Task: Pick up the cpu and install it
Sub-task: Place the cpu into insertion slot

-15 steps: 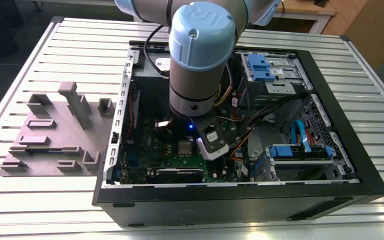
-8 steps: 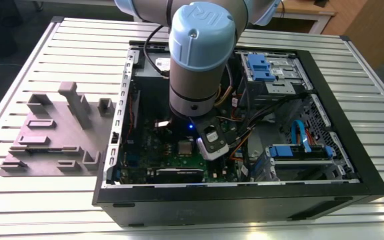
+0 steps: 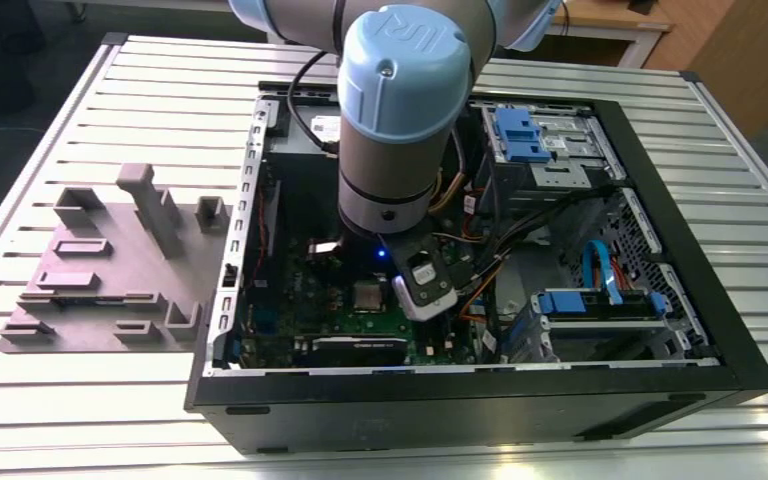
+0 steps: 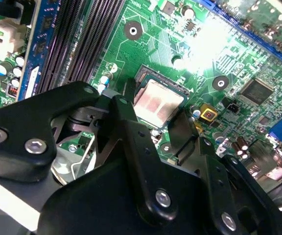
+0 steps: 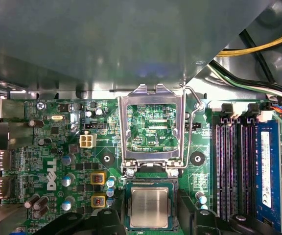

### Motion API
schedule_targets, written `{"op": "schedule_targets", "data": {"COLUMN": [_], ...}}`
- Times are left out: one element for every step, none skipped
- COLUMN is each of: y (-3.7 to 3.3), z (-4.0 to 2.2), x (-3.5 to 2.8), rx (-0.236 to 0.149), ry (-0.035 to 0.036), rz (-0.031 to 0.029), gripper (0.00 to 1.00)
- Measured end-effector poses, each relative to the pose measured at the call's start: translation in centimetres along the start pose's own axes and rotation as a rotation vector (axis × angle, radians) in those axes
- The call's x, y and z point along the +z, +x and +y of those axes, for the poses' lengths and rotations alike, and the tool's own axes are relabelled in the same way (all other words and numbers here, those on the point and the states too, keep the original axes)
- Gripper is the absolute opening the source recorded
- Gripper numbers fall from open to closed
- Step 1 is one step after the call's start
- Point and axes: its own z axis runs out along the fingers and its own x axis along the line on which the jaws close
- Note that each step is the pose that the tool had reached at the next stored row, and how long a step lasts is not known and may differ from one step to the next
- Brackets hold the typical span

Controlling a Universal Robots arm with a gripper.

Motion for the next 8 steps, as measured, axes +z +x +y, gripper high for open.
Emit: {"op": "schedule_targets", "data": {"y": [0.00,0.00,-0.01,-0.03,-0.03,-0.03,-0.03,-0.04], "z": [0.00,0.00,0.00,0.00,0.00,0.00,0.00,0.00], "x": [0.00,0.00,0.00,0.00,0.00,0.00,0.00,0.00], "rx": [0.000,0.000,0.000,0.000,0.000,0.000,0.000,0.000], "ry": [0.0000,0.0001,0.0001,0.0001,0.0001,0.0001,0.0000,0.0001], "rz": [0.0000,0.0001,0.0001,0.0001,0.0000,0.0001,0.0000,0.0000], "gripper": [0.54,0.54,0.54,0.54,0.54,0.54,0.54,0.54]}}
